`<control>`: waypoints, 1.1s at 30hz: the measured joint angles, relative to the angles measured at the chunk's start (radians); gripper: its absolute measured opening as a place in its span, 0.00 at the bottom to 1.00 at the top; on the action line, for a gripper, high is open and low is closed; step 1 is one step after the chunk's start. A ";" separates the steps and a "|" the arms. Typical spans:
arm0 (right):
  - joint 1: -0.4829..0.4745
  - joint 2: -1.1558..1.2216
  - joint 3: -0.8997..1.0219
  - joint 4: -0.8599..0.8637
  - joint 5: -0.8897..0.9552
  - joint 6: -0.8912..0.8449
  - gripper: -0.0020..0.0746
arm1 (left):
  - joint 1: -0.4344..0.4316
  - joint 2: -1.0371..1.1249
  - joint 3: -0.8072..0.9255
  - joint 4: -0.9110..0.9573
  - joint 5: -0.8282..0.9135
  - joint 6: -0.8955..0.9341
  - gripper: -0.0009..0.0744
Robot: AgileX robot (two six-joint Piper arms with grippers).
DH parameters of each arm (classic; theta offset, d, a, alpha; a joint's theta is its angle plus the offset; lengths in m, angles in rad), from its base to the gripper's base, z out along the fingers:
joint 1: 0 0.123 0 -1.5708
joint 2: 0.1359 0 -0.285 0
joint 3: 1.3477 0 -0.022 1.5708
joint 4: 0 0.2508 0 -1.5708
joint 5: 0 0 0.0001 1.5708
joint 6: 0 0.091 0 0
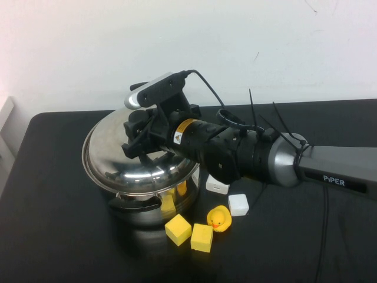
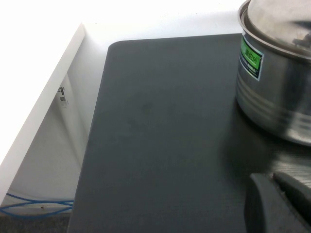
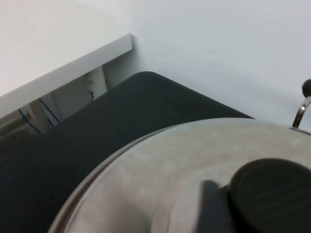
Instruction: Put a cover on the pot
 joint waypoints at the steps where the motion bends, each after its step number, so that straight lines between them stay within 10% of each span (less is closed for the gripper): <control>1: 0.000 0.000 0.000 0.004 0.000 0.001 0.61 | 0.000 0.000 0.000 0.000 0.000 0.000 0.01; 8: 0.000 -0.130 0.070 0.030 0.006 -0.007 0.74 | 0.000 0.000 0.000 0.000 0.000 0.000 0.01; 18: -0.002 -0.618 0.468 -0.066 -0.071 -0.049 0.10 | 0.000 0.000 0.000 0.000 0.000 0.000 0.01; 33: -0.010 -1.215 0.846 -0.196 0.288 -0.113 0.03 | 0.000 0.000 0.000 0.000 0.000 0.000 0.01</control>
